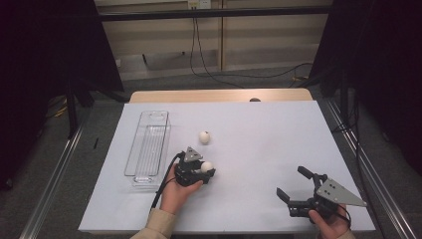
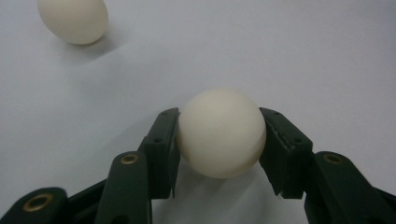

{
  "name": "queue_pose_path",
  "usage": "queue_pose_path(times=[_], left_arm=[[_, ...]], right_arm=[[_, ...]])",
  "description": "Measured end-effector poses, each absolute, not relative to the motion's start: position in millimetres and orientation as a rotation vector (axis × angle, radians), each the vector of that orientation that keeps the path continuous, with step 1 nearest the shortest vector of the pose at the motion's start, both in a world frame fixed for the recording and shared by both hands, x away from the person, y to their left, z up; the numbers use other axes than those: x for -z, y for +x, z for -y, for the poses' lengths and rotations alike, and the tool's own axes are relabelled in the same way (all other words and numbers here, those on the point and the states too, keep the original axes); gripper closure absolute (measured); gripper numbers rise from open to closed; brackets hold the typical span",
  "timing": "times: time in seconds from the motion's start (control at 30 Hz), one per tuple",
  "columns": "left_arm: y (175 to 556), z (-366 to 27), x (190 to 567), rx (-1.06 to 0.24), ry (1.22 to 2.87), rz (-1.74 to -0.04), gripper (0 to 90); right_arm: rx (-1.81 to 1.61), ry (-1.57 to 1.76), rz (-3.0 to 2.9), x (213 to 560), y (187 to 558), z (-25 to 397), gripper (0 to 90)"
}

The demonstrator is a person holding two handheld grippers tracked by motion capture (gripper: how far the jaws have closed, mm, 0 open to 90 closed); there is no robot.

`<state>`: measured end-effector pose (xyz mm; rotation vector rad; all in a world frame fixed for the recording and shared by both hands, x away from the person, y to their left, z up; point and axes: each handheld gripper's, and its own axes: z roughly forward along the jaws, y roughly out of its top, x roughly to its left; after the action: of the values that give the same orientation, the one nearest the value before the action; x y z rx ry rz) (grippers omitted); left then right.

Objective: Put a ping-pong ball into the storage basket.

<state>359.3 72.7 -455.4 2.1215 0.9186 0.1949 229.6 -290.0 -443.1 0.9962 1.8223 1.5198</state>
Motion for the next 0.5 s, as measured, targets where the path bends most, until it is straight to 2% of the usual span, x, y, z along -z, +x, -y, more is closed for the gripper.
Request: queue_pose_path(times=[0.5], left_arm=[[360.6, -77.9, 449.8, -0.184, 2.112, -0.940, 51.0]], right_arm=[[-1.522, 0.997, -1.822, 443.1, 229.6, 290.2, 1.0]])
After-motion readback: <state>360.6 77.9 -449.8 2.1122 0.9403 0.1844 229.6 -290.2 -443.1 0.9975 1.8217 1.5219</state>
